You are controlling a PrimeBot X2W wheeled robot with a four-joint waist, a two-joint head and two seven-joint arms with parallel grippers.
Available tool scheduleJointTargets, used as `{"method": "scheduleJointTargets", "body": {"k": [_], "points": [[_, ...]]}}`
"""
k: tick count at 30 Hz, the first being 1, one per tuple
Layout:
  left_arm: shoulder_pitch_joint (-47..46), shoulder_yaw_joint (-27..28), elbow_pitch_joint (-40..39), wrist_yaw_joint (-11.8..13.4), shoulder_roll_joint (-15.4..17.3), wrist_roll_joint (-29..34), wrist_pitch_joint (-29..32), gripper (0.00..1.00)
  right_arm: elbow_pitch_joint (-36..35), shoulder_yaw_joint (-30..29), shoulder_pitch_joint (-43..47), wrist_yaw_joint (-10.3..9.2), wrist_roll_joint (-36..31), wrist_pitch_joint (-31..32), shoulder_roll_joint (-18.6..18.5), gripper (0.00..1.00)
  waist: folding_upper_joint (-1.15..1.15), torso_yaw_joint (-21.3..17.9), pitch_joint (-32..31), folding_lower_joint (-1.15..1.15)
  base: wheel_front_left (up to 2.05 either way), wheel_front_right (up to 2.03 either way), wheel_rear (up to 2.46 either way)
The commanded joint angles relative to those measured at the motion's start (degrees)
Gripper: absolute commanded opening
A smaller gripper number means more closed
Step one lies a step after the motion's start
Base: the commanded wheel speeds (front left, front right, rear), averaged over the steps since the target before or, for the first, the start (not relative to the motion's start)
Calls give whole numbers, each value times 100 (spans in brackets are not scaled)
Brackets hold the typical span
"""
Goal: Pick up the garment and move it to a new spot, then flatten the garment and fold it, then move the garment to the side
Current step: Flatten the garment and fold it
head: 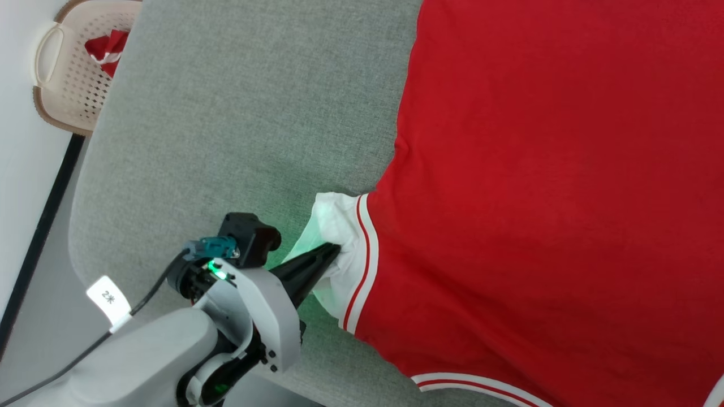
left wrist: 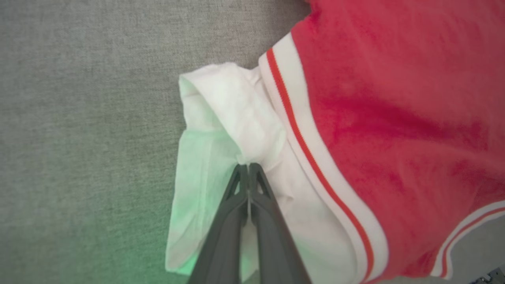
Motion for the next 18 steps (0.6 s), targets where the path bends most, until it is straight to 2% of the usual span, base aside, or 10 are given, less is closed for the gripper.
{"method": "scheduleJointTargets", "body": {"k": [1,6,11,14,18], "points": [[-46,9,29,-32,0,-23,-5,0,482,77,601,6,-58,257,317,0,0,-44,-42,0,0,0,0],[-4,57,106,-5,132,-69,-16,0,293,296,578,5,-24,355,373,0,0,-237,-209,0,0,0,0],[127,123,82,85,379,-151,-33,0,-311,986,821,6,501,565,452,0,0,-568,-523,0,0,0,0],[211,155,18,161,557,-216,0,0,-922,1422,1172,4,1018,682,276,0,0,-783,-734,0,0,0,0],[343,193,-135,281,816,-299,17,0,-1915,1728,1792,1,1780,840,-42,0,0,-1062,-1012,0,0,0,0]]}}
